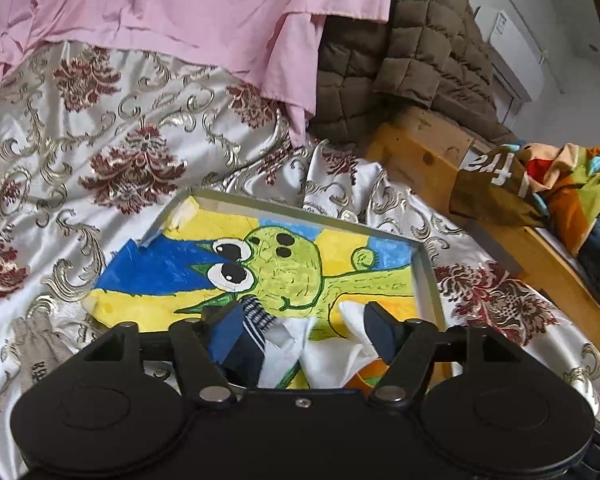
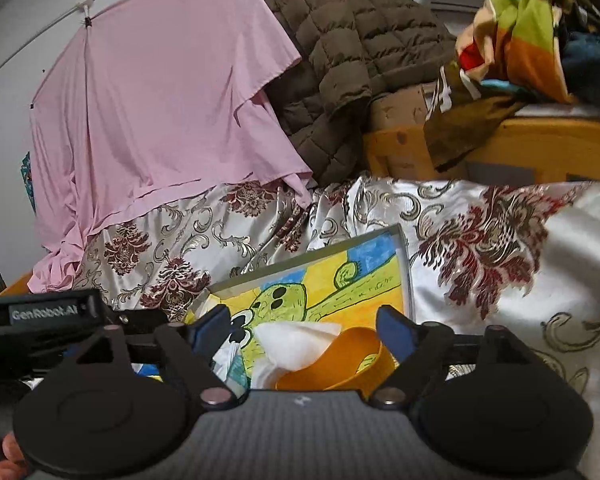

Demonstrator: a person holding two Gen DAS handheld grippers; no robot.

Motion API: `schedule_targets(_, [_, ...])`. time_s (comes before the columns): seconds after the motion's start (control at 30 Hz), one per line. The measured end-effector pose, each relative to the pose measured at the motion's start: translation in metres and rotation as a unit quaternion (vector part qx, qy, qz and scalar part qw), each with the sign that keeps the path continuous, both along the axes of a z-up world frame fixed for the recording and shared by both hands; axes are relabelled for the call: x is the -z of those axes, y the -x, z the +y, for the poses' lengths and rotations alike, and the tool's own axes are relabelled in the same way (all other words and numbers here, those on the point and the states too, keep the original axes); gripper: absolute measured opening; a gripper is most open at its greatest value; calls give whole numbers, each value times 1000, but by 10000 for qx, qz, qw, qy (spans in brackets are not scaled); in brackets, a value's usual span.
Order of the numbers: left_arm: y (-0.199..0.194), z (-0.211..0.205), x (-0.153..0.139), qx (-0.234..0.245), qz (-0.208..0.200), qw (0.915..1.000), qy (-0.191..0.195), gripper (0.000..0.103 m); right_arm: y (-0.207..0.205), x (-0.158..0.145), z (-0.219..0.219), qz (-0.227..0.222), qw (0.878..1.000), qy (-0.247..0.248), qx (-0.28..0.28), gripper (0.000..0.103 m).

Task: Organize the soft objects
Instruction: 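Lower both items into the tray and open both tools, then withdraw both tools from the tray toward the remaining pile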

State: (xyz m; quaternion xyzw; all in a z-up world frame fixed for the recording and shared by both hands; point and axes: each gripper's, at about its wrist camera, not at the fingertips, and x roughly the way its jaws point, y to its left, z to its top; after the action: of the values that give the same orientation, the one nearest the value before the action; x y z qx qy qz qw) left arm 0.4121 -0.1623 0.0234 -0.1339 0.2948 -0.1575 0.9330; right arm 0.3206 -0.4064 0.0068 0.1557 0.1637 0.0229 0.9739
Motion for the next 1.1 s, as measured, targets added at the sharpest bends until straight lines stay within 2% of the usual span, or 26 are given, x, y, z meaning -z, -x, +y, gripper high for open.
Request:
schedule_targets(0.13, [25, 9, -11, -165, -351, 9992, 112, 87, 15, -9, 3, -96, 9999, 94, 12, 93])
schedule_targets(0.3, [58, 21, -20, -234, -609, 9977, 176, 98, 35, -18, 11, -176, 9993, 305, 117, 101])
schedule_targets(0.43, [80, 30, -25, -231, -672, 9973, 181, 100, 49, -25, 20, -237, 9986, 469, 93, 103])
schedule_targets(0.67, [121, 45, -30, -259, -1022, 9944, 18, 102, 85, -27, 41, -251, 9957, 893, 78, 103])
schedule_targets(0.93, [168, 65, -19, -387, -1136, 9928, 34, 102, 137, -27, 48, -480, 9926, 1109, 87, 103])
schedule_targets(1.1, [192, 76, -10, -375, -1193, 9921, 37, 102, 161, -20, 52, -353, 9919, 1216, 71, 103])
